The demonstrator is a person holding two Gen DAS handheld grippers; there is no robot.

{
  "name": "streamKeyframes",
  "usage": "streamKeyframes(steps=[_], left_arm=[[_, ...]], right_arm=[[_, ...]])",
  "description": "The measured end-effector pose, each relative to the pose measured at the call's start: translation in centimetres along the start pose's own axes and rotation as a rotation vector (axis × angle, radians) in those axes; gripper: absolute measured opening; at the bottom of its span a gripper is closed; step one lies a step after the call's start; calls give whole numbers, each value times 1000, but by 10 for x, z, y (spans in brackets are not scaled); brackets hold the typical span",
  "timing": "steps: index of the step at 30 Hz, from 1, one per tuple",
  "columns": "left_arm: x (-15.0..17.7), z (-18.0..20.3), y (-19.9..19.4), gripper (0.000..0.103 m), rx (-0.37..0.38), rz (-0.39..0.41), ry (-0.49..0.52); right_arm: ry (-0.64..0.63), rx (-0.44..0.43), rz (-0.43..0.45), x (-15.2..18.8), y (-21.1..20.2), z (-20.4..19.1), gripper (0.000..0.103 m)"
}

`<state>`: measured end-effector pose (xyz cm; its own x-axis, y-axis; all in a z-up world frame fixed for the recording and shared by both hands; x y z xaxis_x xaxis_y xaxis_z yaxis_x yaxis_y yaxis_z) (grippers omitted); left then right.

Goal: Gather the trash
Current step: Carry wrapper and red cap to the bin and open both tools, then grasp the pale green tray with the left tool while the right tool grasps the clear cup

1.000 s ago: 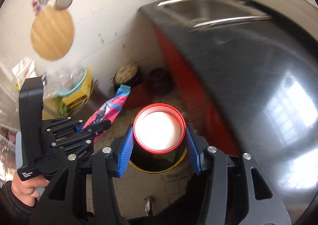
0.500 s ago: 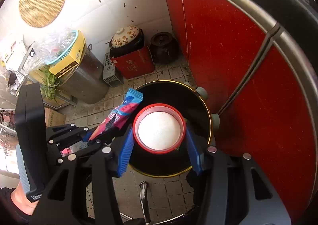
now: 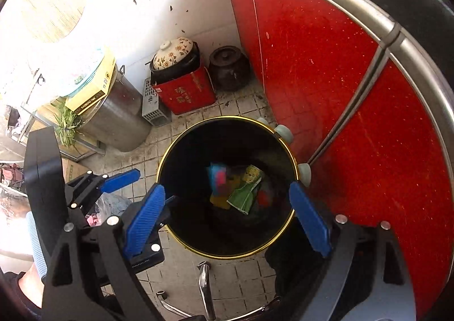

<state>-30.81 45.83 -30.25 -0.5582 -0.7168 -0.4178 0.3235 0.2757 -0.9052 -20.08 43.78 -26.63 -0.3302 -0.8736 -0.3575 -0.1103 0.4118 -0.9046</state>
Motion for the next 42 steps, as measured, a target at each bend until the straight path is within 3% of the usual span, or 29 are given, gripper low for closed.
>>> streamKeyframes(steps=[6,11,14,17,21,24,27,30,34,37,42], left_arm=[[-10,8,-34,76,-5,34,0],[-35,39,-104,85,5,128,44],[-55,81,-145,90,36,208,105],[-70,144,-175,91,106,259,199],[-74,249,-201,91,209,301,367],[-64,330,-211,91,313,289,479],[-39,412,-222,91,445,240,585],[-14,466,-229,91,497,210,681],[14,523,-231,91,547,163,756],[27,562,-233,91,540,167,794],[32,614,-226,91,520,163,785]], right_arm=[[-2,-18,78,-1,-56,-4,86],[-18,14,208,4,-151,3,87],[63,64,292,21,-216,35,88],[183,182,379,56,-285,89,88],[401,361,486,138,-377,172,90],[543,557,511,212,-431,224,90],[691,636,531,283,-468,257,90],[804,690,548,342,-492,278,90],[896,730,548,392,-501,298,90],[939,728,545,416,-503,316,90],[968,718,524,421,-497,345,90]])
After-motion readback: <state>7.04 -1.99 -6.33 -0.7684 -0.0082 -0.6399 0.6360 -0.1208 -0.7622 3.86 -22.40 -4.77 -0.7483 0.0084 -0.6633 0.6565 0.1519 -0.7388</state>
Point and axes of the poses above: each gripper's, at about its wrist camera, not at the fingertips, and y roughly the way its jaws point, z to its right, x to its underside, the point moved 7 cm from there along y, roughly the way its jaws point, and after that the axes turned 2 degrees about -x, right-handed, at the moved point
